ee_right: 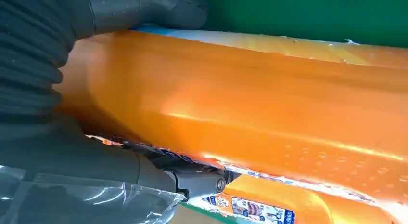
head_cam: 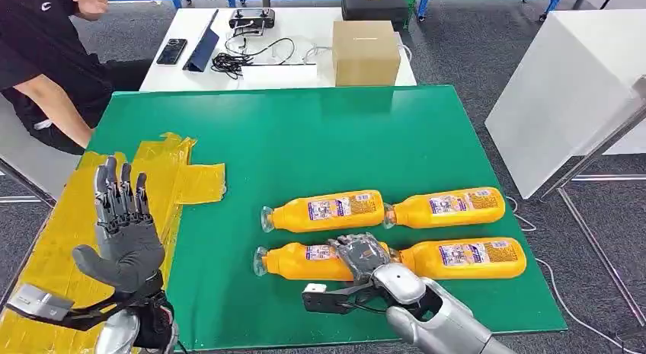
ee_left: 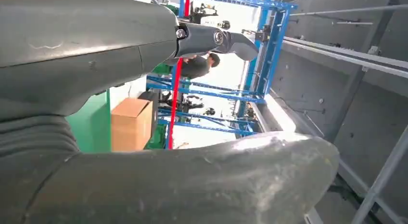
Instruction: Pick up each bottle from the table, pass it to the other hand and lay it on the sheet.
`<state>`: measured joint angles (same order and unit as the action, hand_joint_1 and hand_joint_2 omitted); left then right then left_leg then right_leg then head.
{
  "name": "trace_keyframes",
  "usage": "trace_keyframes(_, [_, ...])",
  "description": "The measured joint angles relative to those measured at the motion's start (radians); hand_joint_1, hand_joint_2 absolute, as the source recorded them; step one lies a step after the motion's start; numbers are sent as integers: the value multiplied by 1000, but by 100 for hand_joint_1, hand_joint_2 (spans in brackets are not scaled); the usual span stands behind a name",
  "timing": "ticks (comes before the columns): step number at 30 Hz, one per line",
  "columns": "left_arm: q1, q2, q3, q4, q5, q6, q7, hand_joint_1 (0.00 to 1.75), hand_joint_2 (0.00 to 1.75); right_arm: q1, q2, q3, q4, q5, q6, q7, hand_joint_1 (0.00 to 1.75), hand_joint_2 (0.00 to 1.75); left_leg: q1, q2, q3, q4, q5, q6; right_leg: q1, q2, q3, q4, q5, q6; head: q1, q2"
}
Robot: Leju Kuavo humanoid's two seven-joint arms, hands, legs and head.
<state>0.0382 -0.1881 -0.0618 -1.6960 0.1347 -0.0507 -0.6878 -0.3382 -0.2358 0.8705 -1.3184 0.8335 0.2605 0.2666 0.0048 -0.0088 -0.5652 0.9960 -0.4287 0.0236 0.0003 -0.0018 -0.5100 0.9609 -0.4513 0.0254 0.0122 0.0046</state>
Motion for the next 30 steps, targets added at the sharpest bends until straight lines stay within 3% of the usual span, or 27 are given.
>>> trace_keyframes(8, [-6, 5, -1, 4, 10, 0, 8, 0, 0, 3, 0, -2, 5, -46, -50, -9, 175, 175, 0, 0, 0, 0, 0, 0, 0, 0, 0, 0, 0, 0, 0, 0])
trace_keyframes(11, [-6, 5, -4, 11, 68, -22, 59, 0, 0, 34, 15, -43, 2, -151, -174, -51, 175, 175, 0, 0, 0, 0, 0, 0, 0, 0, 0, 0, 0, 0, 0, 0])
trace_keyframes(13, [-5, 5, -11, 24, 141, -64, 124, 0, 0, 95, 38, -101, -31, -270, -294, -140, 175, 175, 0, 0, -1, 0, 0, 0, 0, 0, 0, 0, 0, 0, 0, 0])
trace_keyframes(14, [-3, 6, -15, 29, 162, -79, 139, 0, 175, 121, 48, -120, -50, -305, -327, -178, 175, 175, 0, 0, -1, 0, 0, 0, 0, 0, -1, 0, 0, 0, 0, 0])
trace_keyframes(19, [27, 15, -45, 62, 269, -169, 233, 0, 175, 257, 115, -236, -174, -451, -476, -382, 175, 175, 0, 0, -4, 0, 0, 0, 1, 0, -4, 0, 0, 0, 0, 0])
trace_keyframes(24, [49, 26, -87, 65, 271, -150, 275, 0, 175, 341, 159, -303, -256, -480, -541, -433, 175, 175, 0, 0, -5, 0, 0, 0, 1, 0, -5, 0, 0, 0, 0, 0])
trace_keyframes(30, [50, 44, -129, 71, 290, -131, 305, 0, 175, 372, 198, -351, -285, -506, -593, -464, 175, 175, 0, 0, -5, 0, 0, 0, 1, 0, -4, 0, 0, 0, 0, 0])
